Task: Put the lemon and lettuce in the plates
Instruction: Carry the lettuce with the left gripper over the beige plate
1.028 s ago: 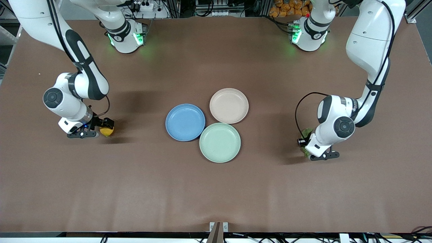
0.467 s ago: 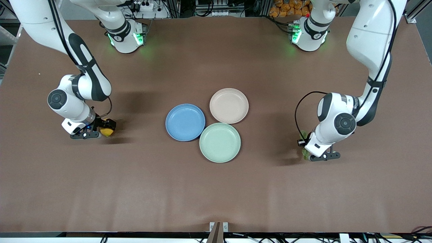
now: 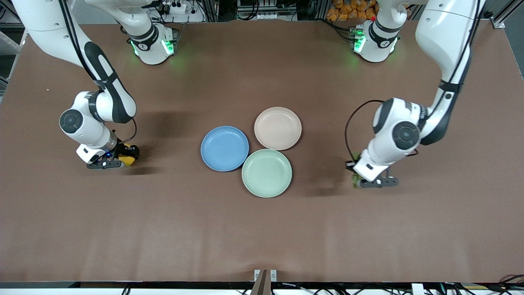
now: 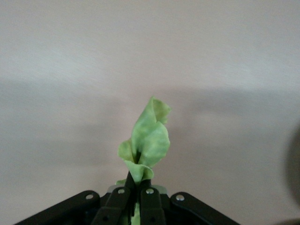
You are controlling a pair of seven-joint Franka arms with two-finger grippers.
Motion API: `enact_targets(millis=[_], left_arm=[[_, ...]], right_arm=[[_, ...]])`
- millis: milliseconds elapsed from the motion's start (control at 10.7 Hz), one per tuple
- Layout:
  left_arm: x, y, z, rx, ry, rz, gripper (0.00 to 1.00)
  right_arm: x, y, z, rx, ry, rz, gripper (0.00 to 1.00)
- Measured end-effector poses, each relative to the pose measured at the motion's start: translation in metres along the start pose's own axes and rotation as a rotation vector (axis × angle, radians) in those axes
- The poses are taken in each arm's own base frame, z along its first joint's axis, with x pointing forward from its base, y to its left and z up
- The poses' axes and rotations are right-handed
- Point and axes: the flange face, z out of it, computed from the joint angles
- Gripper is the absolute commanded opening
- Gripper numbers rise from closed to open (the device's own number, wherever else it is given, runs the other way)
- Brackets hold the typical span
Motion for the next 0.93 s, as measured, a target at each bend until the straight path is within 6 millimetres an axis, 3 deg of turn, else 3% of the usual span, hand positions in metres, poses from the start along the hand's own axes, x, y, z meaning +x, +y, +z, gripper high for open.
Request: enact_targets(millis=[467,935], left_arm=[[-0.044,0.073,0.0,-0.04,-0.036,-0.065,0.0],[-0.123,0.171,0.01,-0.025,-0.064,-0.082,0.0]], right_arm=[[0.003,-0.006,-0.002,0.002,-0.003,-0.009,0.39],[0.032,-0.015,-0.036,0.02,-0.08,-0.015,0.38]])
